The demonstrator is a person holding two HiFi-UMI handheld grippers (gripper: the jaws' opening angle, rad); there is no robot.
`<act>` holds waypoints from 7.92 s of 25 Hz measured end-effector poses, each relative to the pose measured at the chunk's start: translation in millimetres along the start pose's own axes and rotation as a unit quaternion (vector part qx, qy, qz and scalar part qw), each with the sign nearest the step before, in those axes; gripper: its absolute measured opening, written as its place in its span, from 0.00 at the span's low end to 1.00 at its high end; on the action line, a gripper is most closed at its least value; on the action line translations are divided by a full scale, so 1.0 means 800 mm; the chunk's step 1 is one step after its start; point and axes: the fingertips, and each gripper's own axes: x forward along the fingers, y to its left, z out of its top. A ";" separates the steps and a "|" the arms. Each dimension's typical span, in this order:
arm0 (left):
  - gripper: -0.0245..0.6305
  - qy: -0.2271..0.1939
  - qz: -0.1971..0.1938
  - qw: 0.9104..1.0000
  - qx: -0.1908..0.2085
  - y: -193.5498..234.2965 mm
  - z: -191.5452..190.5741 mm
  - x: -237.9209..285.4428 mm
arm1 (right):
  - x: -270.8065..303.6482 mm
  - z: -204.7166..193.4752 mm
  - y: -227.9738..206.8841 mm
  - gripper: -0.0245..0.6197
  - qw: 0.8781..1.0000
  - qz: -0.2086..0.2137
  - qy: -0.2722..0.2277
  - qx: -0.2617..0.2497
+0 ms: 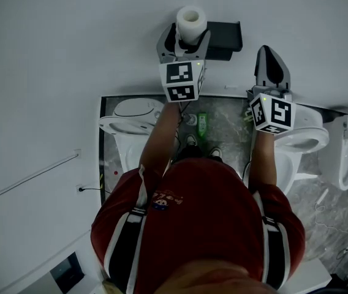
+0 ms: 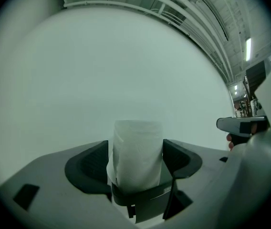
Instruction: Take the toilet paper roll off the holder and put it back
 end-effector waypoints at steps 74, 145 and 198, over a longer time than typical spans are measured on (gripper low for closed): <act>0.56 -0.021 0.056 0.998 -0.005 0.076 -0.041 -0.103 | 0.024 -0.012 0.071 0.05 0.999 0.043 0.011 -0.003; 0.56 -0.068 -0.083 0.994 -0.009 0.013 0.020 0.011 | 0.010 -0.017 -0.010 0.05 0.997 -0.070 0.015 -0.015; 0.63 -0.085 -0.022 0.996 -0.011 0.052 0.040 -0.072 | 0.022 -0.014 0.034 0.05 1.000 0.000 0.007 0.003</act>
